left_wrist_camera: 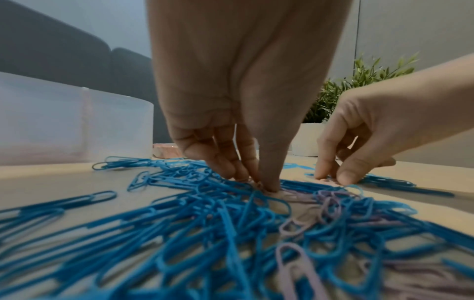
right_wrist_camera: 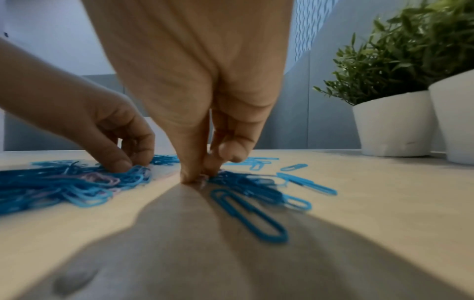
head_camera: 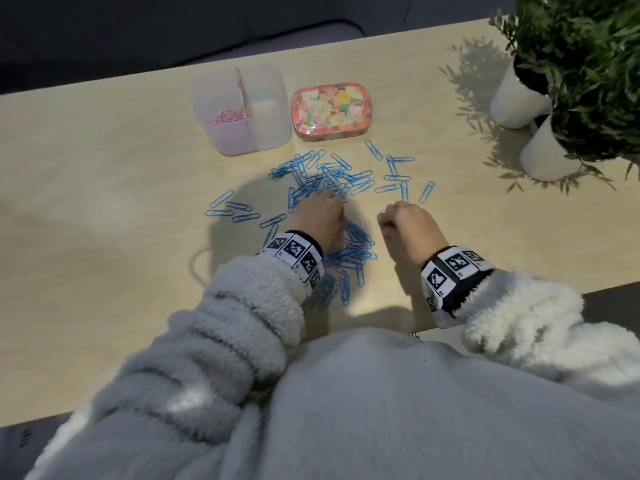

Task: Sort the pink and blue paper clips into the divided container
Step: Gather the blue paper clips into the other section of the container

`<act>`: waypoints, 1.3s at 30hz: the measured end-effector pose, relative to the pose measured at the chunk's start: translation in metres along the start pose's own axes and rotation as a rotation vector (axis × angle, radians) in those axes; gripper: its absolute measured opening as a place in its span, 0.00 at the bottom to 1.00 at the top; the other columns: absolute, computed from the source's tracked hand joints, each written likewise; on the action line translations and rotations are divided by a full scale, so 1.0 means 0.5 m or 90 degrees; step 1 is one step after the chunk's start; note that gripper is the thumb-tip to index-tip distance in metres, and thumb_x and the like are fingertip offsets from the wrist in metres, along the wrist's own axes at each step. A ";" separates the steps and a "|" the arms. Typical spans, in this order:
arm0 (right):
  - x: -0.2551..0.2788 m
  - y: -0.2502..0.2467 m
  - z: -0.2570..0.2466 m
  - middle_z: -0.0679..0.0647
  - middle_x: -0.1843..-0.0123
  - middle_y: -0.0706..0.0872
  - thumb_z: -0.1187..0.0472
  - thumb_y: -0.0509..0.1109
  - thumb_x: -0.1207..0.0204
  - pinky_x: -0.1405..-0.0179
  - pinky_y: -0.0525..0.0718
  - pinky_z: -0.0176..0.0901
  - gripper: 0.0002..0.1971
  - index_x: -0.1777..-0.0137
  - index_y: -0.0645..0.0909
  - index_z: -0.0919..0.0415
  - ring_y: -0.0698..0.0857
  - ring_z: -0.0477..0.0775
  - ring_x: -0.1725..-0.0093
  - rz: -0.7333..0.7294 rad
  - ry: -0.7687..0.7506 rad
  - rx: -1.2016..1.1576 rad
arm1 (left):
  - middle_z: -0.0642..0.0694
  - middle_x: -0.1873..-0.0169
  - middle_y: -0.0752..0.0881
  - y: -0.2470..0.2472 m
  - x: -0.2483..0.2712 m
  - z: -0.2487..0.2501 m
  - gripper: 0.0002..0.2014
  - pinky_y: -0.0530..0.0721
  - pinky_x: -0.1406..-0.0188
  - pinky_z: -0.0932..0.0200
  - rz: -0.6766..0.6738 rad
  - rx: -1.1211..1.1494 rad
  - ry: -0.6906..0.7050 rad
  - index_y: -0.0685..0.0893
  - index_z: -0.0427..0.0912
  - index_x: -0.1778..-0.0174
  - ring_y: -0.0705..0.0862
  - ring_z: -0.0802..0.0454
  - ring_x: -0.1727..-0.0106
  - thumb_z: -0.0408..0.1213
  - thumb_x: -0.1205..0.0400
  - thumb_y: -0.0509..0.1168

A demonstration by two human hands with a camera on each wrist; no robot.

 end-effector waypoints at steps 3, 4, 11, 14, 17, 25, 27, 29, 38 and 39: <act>0.009 -0.001 0.015 0.65 0.48 0.84 0.66 0.67 0.25 0.52 0.75 0.51 0.05 0.53 0.83 0.65 0.82 0.67 0.46 0.018 0.046 -0.044 | 0.39 0.39 0.79 0.010 0.003 0.011 0.13 0.73 0.35 0.46 0.000 -0.047 -0.026 0.78 0.37 0.41 0.74 0.39 0.35 0.40 0.19 0.60; 0.013 0.000 0.016 0.64 0.47 0.83 0.65 0.66 0.24 0.51 0.76 0.51 0.05 0.53 0.83 0.65 0.81 0.66 0.45 0.029 0.052 -0.054 | 0.39 0.39 0.79 0.012 0.002 0.015 0.13 0.72 0.35 0.47 0.003 -0.068 -0.024 0.77 0.37 0.41 0.73 0.39 0.34 0.39 0.19 0.60; 0.000 -0.001 0.043 0.61 0.55 0.87 0.69 0.63 0.26 0.50 0.82 0.53 0.04 0.57 0.80 0.64 0.84 0.64 0.55 0.120 0.055 -0.307 | 0.39 0.38 0.79 0.005 0.001 0.022 0.12 0.68 0.35 0.49 0.008 -0.157 0.103 0.74 0.37 0.39 0.73 0.40 0.33 0.32 0.18 0.57; -0.013 -0.010 0.046 0.58 0.55 0.86 0.70 0.61 0.23 0.51 0.80 0.45 0.07 0.54 0.81 0.64 0.82 0.52 0.61 0.139 0.110 -0.458 | 0.40 0.43 0.82 -0.011 -0.001 -0.013 0.11 0.73 0.39 0.49 0.046 0.050 0.039 0.80 0.38 0.42 0.78 0.42 0.39 0.35 0.18 0.60; -0.024 0.001 0.021 0.55 0.65 0.82 0.67 0.64 0.24 0.59 0.78 0.44 0.04 0.59 0.80 0.63 0.81 0.47 0.66 0.084 0.121 -0.471 | 0.42 0.58 0.83 -0.030 0.006 -0.045 0.06 0.77 0.54 0.55 0.102 0.391 -0.069 0.82 0.37 0.53 0.80 0.47 0.56 0.32 0.20 0.60; -0.032 0.033 -0.043 0.58 0.53 0.87 0.54 0.70 0.26 0.58 0.74 0.44 0.08 0.54 0.81 0.59 0.83 0.62 0.50 -0.023 0.079 -0.139 | 0.45 0.78 0.70 -0.015 0.021 -0.061 0.23 0.64 0.78 0.64 -0.013 0.680 -0.190 0.67 0.43 0.77 0.66 0.53 0.79 0.45 0.14 0.52; -0.038 0.026 -0.041 0.59 0.56 0.87 0.58 0.69 0.26 0.57 0.75 0.43 0.05 0.60 0.81 0.58 0.84 0.61 0.52 -0.005 0.094 -0.191 | 0.47 0.77 0.71 -0.005 0.028 -0.056 0.21 0.67 0.77 0.65 -0.027 0.611 -0.145 0.68 0.43 0.74 0.68 0.54 0.78 0.43 0.13 0.52; -0.047 0.013 -0.023 0.54 0.65 0.85 0.60 0.71 0.27 0.58 0.76 0.42 0.08 0.67 0.79 0.55 0.83 0.55 0.60 0.004 0.131 -0.330 | 0.48 0.73 0.75 0.002 0.032 -0.050 0.17 0.72 0.69 0.61 -0.021 0.527 -0.103 0.75 0.41 0.67 0.73 0.54 0.73 0.38 0.13 0.51; -0.069 -0.062 0.038 0.53 0.64 0.84 0.61 0.72 0.30 0.57 0.75 0.39 0.08 0.52 0.88 0.58 0.82 0.53 0.60 0.105 0.157 -0.289 | 0.48 0.58 0.81 -0.001 0.029 0.001 0.08 0.72 0.58 0.58 0.002 0.142 0.047 0.82 0.43 0.47 0.79 0.48 0.54 0.36 0.20 0.62; -0.063 -0.050 0.032 0.55 0.61 0.86 0.60 0.73 0.32 0.55 0.79 0.42 0.07 0.54 0.87 0.56 0.84 0.56 0.58 0.087 0.142 -0.278 | 0.46 0.55 0.83 -0.002 0.024 0.004 0.08 0.73 0.57 0.57 -0.008 0.125 0.054 0.82 0.44 0.48 0.81 0.46 0.51 0.36 0.21 0.63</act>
Point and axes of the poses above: each hand's wrist, its own x-axis away from the middle knuckle, its own y-axis out of the palm, z = x × y, the point moved 4 cm from there along -x, towards the middle knuckle
